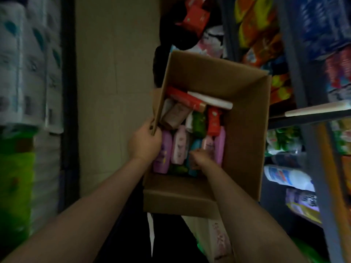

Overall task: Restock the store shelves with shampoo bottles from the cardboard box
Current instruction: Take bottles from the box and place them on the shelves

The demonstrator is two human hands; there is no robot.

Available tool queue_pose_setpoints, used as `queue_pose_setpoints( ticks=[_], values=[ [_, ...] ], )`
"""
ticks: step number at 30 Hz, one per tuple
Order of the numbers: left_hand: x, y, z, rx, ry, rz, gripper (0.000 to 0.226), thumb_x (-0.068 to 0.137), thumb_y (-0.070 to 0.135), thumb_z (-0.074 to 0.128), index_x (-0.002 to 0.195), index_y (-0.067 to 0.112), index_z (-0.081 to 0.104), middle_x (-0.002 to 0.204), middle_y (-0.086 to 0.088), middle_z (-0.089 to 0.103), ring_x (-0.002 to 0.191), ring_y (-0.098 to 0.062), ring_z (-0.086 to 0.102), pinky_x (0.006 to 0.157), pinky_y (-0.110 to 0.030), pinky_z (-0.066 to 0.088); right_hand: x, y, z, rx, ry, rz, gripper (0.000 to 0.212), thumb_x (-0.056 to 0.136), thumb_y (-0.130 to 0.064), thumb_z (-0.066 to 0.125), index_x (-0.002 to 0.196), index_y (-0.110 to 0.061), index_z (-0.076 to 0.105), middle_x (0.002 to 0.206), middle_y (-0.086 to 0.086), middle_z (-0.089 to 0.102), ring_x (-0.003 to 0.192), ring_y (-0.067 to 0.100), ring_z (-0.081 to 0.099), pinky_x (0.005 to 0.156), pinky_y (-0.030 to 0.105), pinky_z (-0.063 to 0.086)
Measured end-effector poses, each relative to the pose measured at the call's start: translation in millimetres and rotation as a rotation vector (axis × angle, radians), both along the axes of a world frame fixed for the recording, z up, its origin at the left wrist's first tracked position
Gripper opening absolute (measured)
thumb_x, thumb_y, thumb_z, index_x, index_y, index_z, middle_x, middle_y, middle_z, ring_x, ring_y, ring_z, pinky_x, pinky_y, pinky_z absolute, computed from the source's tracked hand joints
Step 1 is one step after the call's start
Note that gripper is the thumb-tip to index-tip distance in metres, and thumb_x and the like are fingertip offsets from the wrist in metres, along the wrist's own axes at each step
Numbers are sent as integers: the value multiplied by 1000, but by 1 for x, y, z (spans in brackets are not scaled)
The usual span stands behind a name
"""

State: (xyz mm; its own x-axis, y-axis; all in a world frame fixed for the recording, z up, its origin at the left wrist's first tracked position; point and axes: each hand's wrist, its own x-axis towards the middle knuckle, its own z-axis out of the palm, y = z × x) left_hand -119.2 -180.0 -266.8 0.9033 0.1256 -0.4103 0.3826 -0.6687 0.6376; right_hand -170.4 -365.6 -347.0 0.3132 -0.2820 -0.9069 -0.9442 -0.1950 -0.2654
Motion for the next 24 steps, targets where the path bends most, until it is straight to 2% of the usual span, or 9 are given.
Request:
queue_pose_setpoints(
  ticks=[1, 3, 5, 7, 9, 15, 19, 21, 24],
  values=[
    [-1, 1, -2, -11, -8, 1, 30, 96, 28, 54, 124, 28, 66, 106, -6, 73, 96, -32, 66, 67, -30, 42, 3, 1, -6, -2, 16, -6, 12, 98, -17, 51, 98, -7, 58, 94, 10, 60, 85, 25, 62, 68, 33, 53],
    [-2, 2, -2, -36, -25, -2, 30, 96, 27, 53, 123, 30, 67, 98, -1, 74, 88, -26, 66, 63, -28, 36, 9, 7, -16, 11, 77, -13, 39, 99, -20, 52, 131, 2, 49, 122, 18, 58, 113, 34, 59, 75, 36, 54],
    [-2, 3, -3, -39, -37, -17, 30, 96, 27, 53, 122, 30, 68, 94, -1, 73, 84, -24, 66, 62, -27, 35, 14, 17, -19, 42, 111, 24, 52, 99, -23, 55, 142, 2, 41, 137, 18, 52, 124, 35, 53, 80, 35, 51],
    [-3, 5, -7, -63, -47, -29, 31, 96, 29, 51, 123, 30, 67, 95, -2, 72, 82, -26, 66, 63, -27, 40, 14, 24, -30, 41, 119, 66, 56, 97, -27, 59, 142, 1, 41, 140, 16, 51, 124, 33, 53, 95, 38, 49],
    [-4, 7, -10, -83, -44, -40, 37, 94, 33, 49, 128, 31, 64, 96, -1, 72, 81, -25, 66, 65, -28, 44, 13, 28, -49, 25, 123, 64, 64, 94, -32, 63, 144, -1, 39, 142, 16, 51, 124, 31, 54, 103, 40, 47],
    [-5, 6, -16, -78, -57, -36, 42, 95, 32, 51, 136, 34, 59, 106, 3, 72, 84, -19, 66, 70, -28, 49, 14, 40, -56, -71, 160, 13, 77, 88, -34, 71, 146, 0, 33, 147, 17, 44, 131, 32, 47, 101, 33, 43],
    [-6, 2, -15, -87, -69, -37, 49, 89, 39, 44, 136, 34, 59, 107, 3, 71, 83, -19, 66, 71, -31, 53, 12, 38, -72, -59, 109, -209, 92, 75, -26, 84, 145, -3, 29, 147, 17, 42, 131, 35, 46, 106, 43, 44],
    [-6, 1, -14, -85, -80, -30, 47, 91, 36, 47, 136, 33, 60, 108, 2, 71, 84, -20, 67, 72, -33, 54, 10, 38, -69, -14, 98, -262, 97, 70, -29, 87, 145, -4, 30, 144, 17, 46, 124, 35, 51, 101, 46, 48],
    [-6, 2, -15, -88, -100, -26, 46, 93, 33, 49, 137, 32, 59, 108, 1, 71, 84, -20, 67, 73, -32, 53, 8, 37, -63, 114, 108, -264, 81, 75, -39, 82, 138, -2, 46, 127, 14, 61, 103, 28, 62, 85, 38, 55]
  ],
)
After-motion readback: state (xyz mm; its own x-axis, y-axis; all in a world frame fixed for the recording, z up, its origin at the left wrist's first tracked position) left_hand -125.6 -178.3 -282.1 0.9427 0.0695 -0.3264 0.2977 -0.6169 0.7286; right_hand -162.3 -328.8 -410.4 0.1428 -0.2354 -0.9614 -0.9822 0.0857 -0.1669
